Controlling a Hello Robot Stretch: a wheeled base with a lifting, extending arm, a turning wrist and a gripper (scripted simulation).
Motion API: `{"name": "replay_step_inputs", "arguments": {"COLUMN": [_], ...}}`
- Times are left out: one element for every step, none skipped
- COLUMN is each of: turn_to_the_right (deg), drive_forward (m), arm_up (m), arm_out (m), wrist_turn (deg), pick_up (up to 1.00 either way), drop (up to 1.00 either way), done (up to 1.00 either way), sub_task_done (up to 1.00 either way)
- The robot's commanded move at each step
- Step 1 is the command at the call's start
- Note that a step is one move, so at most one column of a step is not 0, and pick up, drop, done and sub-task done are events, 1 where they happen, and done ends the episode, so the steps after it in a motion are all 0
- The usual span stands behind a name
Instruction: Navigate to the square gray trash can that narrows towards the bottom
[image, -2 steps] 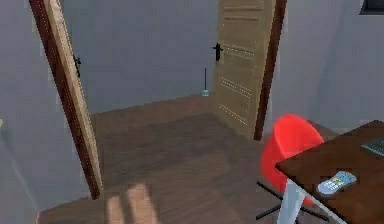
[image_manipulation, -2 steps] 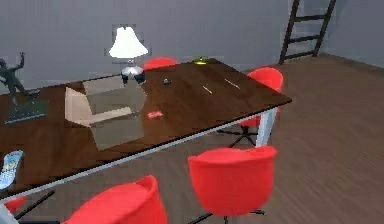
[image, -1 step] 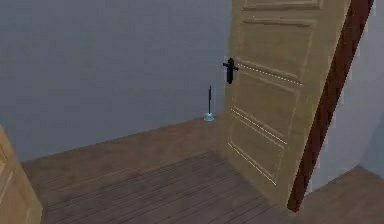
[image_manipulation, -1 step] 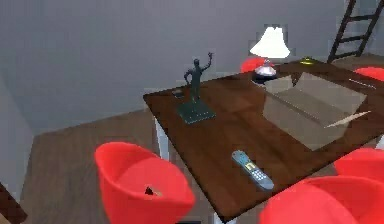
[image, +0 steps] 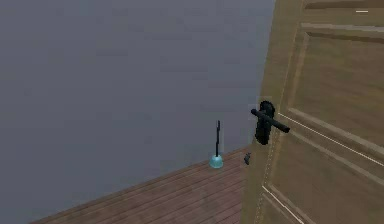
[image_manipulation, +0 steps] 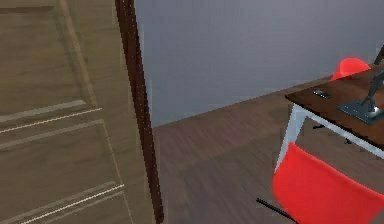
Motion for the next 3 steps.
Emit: {"name": "replay_step_inputs", "arguments": {"turn_to_the_right": [3.0, 0.0, 12.0], "drive_forward": [0.0, 0.9, 0.0], "arm_up": [0.0, 0.0, 0.0], "arm_out": [0.0, 0.0, 0.0], "wrist_turn": [0.0, 0.0, 0.0], "pick_up": [0.0, 0.0, 0.0], "drop": [0.0, 0.0, 0.0], "done": [0.0, 0.0, 0.0], "sub_task_done": [0.0, 0.0, 0.0]}}
